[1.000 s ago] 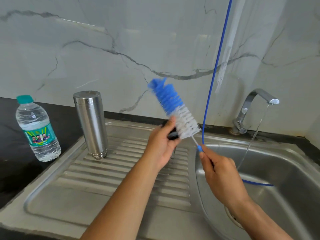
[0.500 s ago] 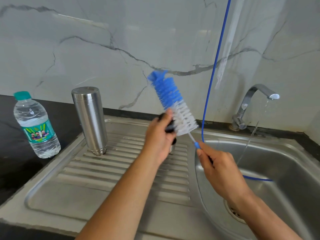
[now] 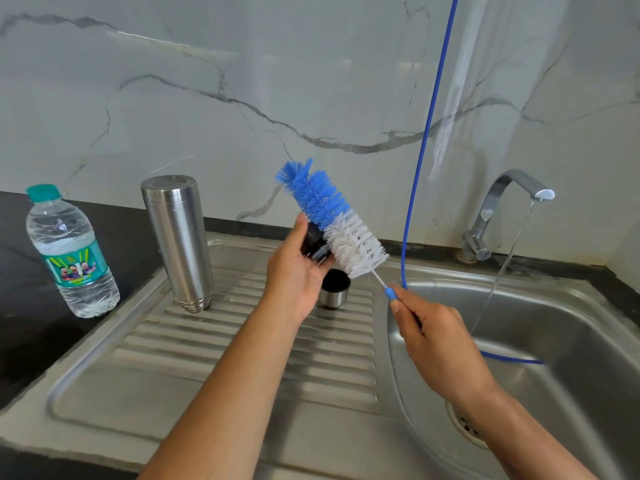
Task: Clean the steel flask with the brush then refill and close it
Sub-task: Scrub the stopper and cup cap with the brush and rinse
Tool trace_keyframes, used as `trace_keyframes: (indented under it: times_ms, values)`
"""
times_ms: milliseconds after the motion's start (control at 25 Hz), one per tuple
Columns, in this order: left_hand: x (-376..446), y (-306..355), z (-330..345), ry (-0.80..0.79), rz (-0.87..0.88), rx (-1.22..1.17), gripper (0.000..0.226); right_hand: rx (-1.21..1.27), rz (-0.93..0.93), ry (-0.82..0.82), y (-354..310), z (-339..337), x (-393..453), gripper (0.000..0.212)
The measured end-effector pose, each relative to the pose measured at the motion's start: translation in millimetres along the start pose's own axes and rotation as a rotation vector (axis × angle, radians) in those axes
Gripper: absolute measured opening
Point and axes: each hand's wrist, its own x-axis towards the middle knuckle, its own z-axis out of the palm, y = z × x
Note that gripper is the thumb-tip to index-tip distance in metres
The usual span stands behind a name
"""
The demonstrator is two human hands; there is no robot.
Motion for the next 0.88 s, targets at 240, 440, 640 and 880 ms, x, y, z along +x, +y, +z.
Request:
trace_keyframes:
  times_ms: [240,440,640,880]
  values:
    - [-12,-15,14,-0.047,-0.02,0.134,0.026,-0.05,-0.015,0.014,1,-1,1,0.026]
    - [-13,-10,10,-0.1,-0.055,0.19,0.028,-0.035,-0.051,0.045,-3,-2,1,0.025]
    - [-9,1,10,-0.09,0.035,0.077,0.029,-0.01,-0.069,-0.024,-3,-3,1,0.024]
    - [-10,-1,6,-0.137,0.007,0.175,0.023,0.095,-0.004,0.046,1,-4,3,0.026]
